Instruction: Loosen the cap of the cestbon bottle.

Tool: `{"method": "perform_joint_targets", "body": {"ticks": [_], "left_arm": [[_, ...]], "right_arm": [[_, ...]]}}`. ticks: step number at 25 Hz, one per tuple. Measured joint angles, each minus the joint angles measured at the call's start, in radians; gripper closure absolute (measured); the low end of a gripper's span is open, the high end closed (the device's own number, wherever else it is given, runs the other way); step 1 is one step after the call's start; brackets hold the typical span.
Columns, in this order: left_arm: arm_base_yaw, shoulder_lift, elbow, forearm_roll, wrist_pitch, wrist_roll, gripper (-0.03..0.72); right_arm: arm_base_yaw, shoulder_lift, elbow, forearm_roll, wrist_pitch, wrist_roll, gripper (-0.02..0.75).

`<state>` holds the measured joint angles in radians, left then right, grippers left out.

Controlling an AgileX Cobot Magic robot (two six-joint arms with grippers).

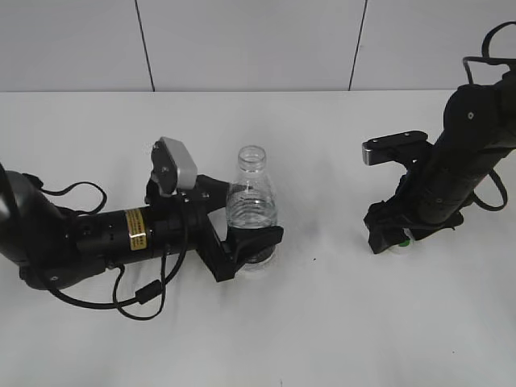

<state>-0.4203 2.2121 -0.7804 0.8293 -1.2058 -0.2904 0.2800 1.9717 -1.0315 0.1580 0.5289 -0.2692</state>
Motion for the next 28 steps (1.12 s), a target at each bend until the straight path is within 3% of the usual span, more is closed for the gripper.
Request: {"method": "perform_joint_targets", "body": {"ticks": [16,28], "left_arm": [[0.0,-0.253,0.009,0.005,-0.002,-0.26,0.104],[0.0,-0.49,0.01,-0.029,0.039,-0.393,0.109]], "right_arm": [[0.0,-0.006,-0.015,0.0,0.036,-0.001,0.151],[0.0,-0.219,-0.021,-0.002,0.161,-0.001,0.151]]}}
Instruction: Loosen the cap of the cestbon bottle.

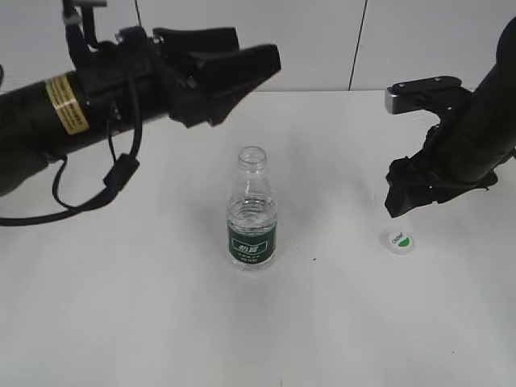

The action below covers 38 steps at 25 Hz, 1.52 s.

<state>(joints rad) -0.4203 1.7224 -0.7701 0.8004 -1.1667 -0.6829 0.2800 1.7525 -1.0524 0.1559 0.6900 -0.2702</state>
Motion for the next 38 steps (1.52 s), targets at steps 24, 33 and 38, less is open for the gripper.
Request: {"method": "perform_joint_targets", "body": {"ticks": [24,33,38], "left_arm": [[0.157,-0.325,-0.141,-0.316,1.52,0.03,0.127],[0.279,-0.169,-0.403,-0.739,2.012,0.467,0.128],[0.286,-0.129,-0.435,-0.738,2.085,0.487,0.129]], "right_arm": [[-0.076,-0.133,-0.101,-0.09,0.247,0.08,0.148],[-0.18,-0.133,-0.101,-0.085,0.278,0.081,0.148],[-0.208,-0.133,-0.101,-0.091,0.286,0.081,0.148]]}}
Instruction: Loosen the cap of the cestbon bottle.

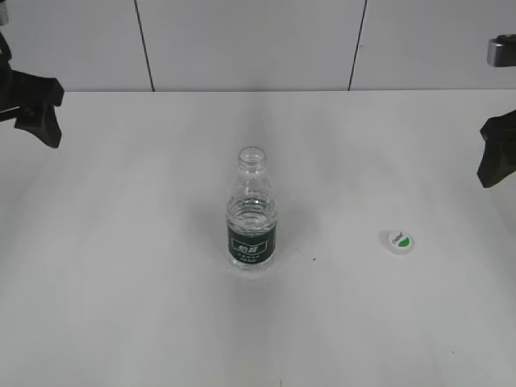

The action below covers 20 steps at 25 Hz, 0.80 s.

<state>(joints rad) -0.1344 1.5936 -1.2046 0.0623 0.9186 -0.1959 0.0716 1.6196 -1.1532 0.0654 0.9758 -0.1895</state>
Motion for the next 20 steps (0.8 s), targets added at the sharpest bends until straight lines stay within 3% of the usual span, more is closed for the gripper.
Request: {"method": "perform_joint_targets", "body": {"ticks": [10,20], "left_arm": [[0.174,0.001,-0.002,-0.012,0.076,0.041,0.129],[0.174,-0.028,-0.002,-0.044,0.15,0.126,0.129]], "right_arm": [[0.0,0.0,0.0,-0.013,0.004,0.0,0.148],[0.0,-0.048,0.0,-0.015,0.016,0.0,0.148]]}}
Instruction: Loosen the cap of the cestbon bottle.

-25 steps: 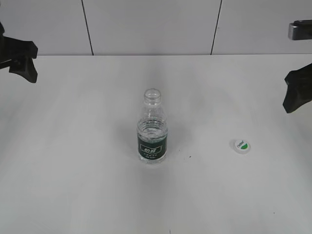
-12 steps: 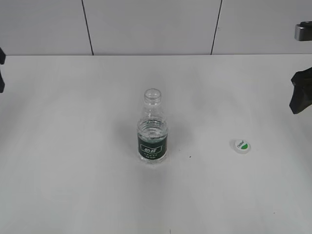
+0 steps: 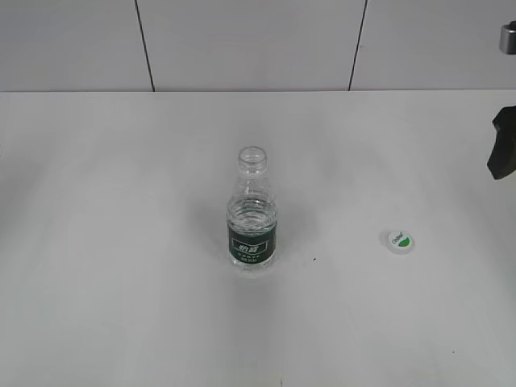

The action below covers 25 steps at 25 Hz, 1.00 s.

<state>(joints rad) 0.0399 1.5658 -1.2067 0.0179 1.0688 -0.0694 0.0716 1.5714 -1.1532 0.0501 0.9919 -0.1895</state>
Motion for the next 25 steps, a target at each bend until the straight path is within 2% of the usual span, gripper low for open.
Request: {"method": "perform_joint_targets", "body": {"ticks": [10,21,25], "left_arm": [[-0.04,-0.246,0.0,-0.001,0.1,0.061,0.129],[-0.041,-0.625,0.002,0.001,0.133,0.109,0.129],[-0.041,-0.806,0.067,0.001,0.134,0.121,0.129]], "right_arm": [[0.0,-0.202,0.0,-0.001,0.072,0.0,0.148],[0.0,-0.431,0.0,-0.028,0.131,0.0,0.148],[0.0,-0.502,0.0,-0.031,0.147,0.0,0.148]]}}
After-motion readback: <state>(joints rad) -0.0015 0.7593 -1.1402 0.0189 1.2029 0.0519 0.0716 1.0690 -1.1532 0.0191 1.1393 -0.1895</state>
